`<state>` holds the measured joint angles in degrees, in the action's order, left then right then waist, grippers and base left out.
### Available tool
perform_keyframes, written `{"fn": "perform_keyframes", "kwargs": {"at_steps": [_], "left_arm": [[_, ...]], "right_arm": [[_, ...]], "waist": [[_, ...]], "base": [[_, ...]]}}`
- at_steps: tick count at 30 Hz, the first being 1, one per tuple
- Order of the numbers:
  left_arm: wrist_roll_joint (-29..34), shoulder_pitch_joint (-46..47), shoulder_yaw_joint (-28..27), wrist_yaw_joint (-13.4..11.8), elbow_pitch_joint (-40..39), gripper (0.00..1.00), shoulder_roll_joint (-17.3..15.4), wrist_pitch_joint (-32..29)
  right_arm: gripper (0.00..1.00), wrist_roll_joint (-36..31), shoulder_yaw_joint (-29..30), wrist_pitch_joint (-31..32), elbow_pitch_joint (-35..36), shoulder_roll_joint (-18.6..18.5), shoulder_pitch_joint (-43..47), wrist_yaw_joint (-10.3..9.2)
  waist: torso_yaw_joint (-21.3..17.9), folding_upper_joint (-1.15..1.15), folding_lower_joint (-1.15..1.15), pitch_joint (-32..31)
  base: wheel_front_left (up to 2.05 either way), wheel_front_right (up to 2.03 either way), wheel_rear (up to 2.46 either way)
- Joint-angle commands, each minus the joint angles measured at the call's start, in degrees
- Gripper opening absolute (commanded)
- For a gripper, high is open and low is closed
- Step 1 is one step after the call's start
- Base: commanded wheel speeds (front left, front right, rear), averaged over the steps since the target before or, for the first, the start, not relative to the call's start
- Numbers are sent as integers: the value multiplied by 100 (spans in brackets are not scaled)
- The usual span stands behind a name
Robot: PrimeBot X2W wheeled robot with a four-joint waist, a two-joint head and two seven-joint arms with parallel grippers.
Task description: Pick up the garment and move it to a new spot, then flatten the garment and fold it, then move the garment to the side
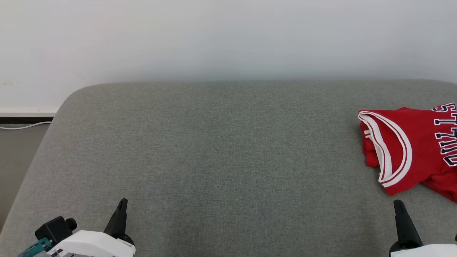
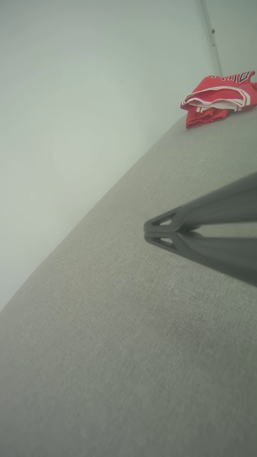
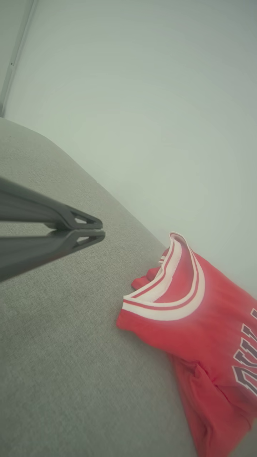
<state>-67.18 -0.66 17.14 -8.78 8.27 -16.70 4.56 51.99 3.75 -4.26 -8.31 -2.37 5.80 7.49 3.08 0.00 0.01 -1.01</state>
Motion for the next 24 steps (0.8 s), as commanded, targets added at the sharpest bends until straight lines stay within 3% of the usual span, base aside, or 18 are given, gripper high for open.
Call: {"fn": "perform_keyframes", "kwargs": {"at_steps": [1,24], "left_arm": [[-99,358,-229,90,-92,0,-27,-22],[-1036,475,-979,664,156,0,464,-387]], "right_arm": [[0,168,-17,42,114,-126,-301,1],[0,1669,16,366,-138,-153,-629,0]], "waist": [[-5,0,-1,2],[-118,0,-1,46]], "base": [[0,0,0],[0,0,0]]}}
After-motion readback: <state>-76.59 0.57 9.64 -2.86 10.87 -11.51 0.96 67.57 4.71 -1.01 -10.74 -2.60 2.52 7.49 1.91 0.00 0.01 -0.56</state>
